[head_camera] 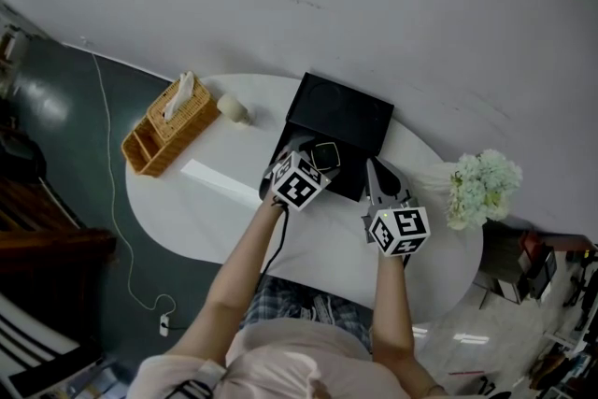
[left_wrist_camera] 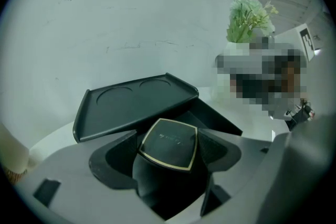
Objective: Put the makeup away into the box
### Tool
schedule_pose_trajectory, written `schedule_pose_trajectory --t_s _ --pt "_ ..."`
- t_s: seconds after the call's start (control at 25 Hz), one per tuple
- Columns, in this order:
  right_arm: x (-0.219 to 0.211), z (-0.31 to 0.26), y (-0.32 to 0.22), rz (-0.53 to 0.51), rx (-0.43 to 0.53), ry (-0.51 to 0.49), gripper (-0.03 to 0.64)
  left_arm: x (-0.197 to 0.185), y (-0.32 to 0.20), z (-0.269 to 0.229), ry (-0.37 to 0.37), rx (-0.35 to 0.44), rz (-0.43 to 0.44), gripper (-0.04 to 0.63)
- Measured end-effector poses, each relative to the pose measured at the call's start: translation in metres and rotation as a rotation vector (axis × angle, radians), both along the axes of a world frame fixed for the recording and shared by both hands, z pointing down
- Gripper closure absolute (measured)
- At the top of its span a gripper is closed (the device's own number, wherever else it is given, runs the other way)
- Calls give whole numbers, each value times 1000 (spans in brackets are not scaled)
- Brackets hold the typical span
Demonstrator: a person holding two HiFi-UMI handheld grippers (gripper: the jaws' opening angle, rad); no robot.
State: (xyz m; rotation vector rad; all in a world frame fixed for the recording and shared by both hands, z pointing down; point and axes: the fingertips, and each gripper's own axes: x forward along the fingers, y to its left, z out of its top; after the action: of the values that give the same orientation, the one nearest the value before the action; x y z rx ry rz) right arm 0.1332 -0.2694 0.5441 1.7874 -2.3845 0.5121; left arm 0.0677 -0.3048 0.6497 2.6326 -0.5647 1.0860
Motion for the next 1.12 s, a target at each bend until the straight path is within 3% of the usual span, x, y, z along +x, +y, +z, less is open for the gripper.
schedule_pose_trajectory --t_s 0.28,0.6,0.92,1.12 --pt "0 -5 0 1 9 -6 600 -3 3 6 -49 9 23 221" --pt "1 -8 0 9 20 -11 601 -4 -6 -22 82 81 -52 193" --pt "-3 -11 2 8 30 -10 600 -7 -4 -27 126 70 -70 193" --pt "-4 -15 7 10 35 -3 600 -14 -5 -52 203 92 -126 196"
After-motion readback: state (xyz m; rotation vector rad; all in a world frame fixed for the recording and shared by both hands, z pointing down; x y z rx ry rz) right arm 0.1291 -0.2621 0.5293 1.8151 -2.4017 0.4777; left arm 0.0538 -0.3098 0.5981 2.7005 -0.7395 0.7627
